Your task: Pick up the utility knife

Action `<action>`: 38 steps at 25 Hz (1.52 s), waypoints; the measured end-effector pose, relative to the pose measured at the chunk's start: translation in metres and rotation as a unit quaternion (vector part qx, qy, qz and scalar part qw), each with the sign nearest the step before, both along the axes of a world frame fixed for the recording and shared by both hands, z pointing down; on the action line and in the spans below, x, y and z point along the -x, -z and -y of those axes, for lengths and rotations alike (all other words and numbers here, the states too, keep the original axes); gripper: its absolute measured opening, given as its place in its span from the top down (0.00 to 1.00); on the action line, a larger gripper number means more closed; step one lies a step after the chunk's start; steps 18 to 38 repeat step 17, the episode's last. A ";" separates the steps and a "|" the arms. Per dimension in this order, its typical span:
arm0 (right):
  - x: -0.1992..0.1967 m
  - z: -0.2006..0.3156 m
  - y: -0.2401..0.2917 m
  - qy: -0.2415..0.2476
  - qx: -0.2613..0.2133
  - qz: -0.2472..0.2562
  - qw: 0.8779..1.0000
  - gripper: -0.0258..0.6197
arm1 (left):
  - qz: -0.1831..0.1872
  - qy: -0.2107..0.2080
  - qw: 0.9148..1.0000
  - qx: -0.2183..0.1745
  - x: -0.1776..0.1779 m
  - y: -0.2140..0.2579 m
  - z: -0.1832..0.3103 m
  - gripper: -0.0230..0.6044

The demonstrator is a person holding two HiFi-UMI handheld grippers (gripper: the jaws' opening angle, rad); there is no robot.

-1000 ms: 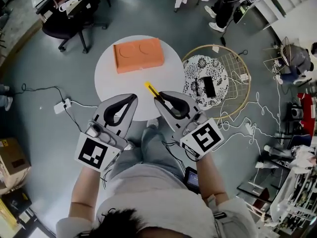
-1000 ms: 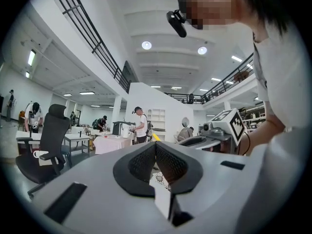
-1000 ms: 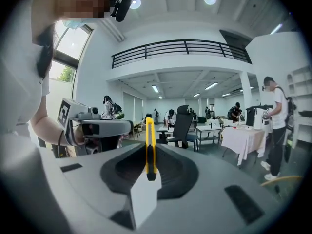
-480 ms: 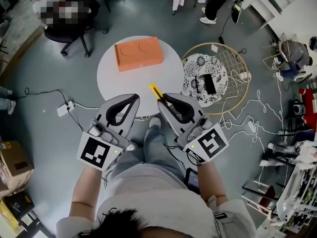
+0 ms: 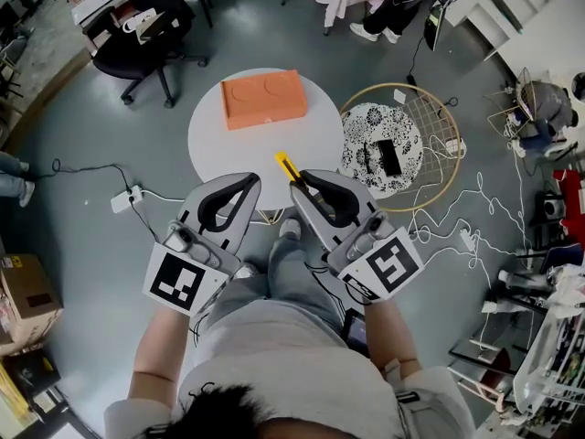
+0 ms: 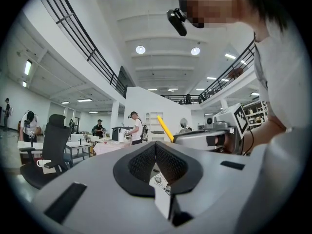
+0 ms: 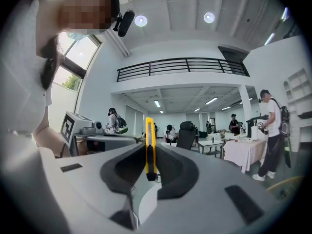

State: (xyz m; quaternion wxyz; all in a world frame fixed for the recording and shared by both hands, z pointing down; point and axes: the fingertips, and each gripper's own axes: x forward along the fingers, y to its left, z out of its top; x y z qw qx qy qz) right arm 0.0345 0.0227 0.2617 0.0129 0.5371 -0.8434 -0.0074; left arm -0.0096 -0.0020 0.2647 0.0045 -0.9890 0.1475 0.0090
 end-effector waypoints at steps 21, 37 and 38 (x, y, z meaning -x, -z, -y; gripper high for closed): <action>0.021 -0.014 0.011 0.016 -0.015 -0.019 1.000 0.86 | -0.015 -0.002 1.000 -0.007 0.009 0.009 -0.020 0.95; 0.021 -0.014 0.011 0.016 -0.015 -0.019 1.000 0.86 | -0.015 -0.002 1.000 -0.007 0.009 0.009 -0.020 0.95; 0.021 -0.014 0.011 0.016 -0.015 -0.019 1.000 0.86 | -0.015 -0.002 1.000 -0.007 0.009 0.009 -0.020 0.95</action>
